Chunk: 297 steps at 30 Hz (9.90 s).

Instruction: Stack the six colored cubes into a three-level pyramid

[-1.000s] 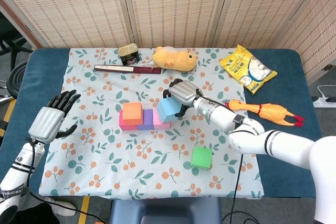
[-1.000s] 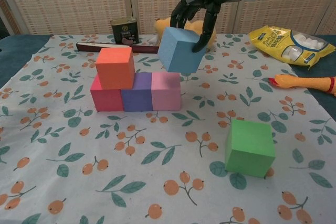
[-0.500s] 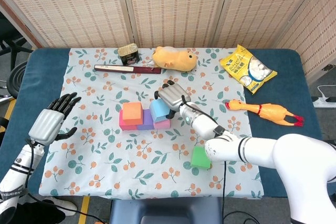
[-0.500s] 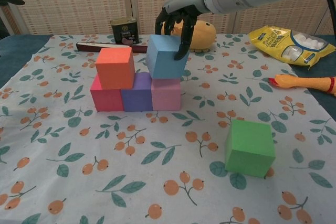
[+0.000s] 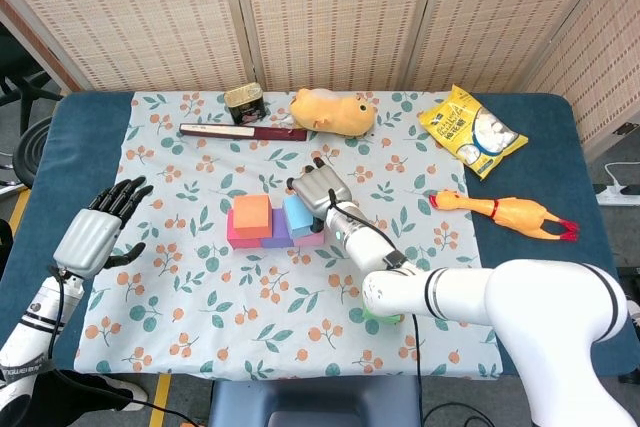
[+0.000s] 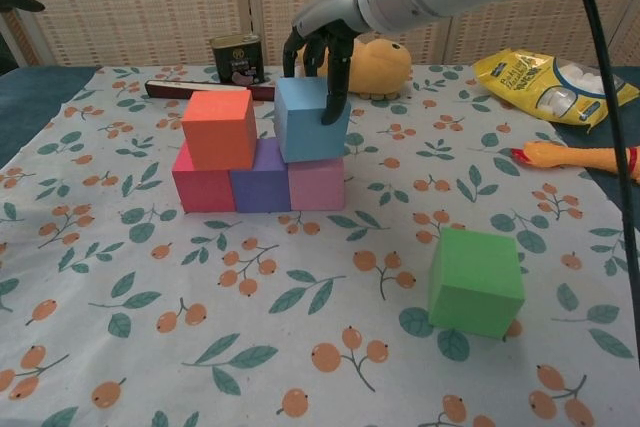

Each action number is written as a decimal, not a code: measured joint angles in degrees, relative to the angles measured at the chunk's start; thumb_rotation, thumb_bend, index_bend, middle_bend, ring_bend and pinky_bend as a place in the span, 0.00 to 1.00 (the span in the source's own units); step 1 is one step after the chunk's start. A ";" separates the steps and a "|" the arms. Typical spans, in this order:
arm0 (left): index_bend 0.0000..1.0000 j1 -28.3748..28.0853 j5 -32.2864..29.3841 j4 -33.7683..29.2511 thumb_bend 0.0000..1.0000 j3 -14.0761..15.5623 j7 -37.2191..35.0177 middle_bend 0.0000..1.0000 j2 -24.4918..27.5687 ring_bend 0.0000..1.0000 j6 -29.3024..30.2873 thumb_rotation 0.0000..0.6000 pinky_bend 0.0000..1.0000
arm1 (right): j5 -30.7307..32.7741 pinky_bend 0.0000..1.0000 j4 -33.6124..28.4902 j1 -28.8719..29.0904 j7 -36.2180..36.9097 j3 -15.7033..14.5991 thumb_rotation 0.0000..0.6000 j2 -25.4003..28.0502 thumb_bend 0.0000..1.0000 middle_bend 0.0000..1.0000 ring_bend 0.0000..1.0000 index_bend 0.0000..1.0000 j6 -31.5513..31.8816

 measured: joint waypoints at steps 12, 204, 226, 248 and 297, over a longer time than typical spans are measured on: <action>0.00 -0.02 -0.15 0.69 0.31 0.19 -0.99 0.00 -0.10 0.00 -0.75 1.00 0.15 | 5.15 0.04 2.70 1.61 -4.12 1.03 1.00 -2.20 0.15 0.41 0.12 0.18 -0.16; 0.00 2.07 2.98 6.77 0.31 1.71 -11.07 0.00 -1.37 0.00 2.35 1.00 0.15 | 11.97 0.00 8.15 0.67 -14.18 8.12 1.00 -9.29 0.00 0.09 0.00 0.31 2.66; 0.00 1.97 2.92 6.52 0.31 1.73 -10.90 0.00 -1.34 0.00 2.18 1.00 0.15 | 12.18 0.00 8.03 -1.04 -16.38 9.58 1.00 -9.15 0.00 0.09 0.00 0.36 3.51; 0.00 1.91 3.00 6.62 0.31 1.75 -10.96 0.00 -1.37 0.00 2.20 1.00 0.15 | 12.98 0.00 7.87 -2.01 -18.24 11.67 1.00 -9.42 0.00 0.11 0.00 0.46 4.84; 0.00 2.21 3.04 7.58 0.31 1.88 -11.81 0.00 -1.79 0.00 2.59 1.00 0.15 | 15.08 0.00 8.76 -3.05 -22.03 15.14 1.00 -10.85 0.00 0.10 0.00 0.16 5.67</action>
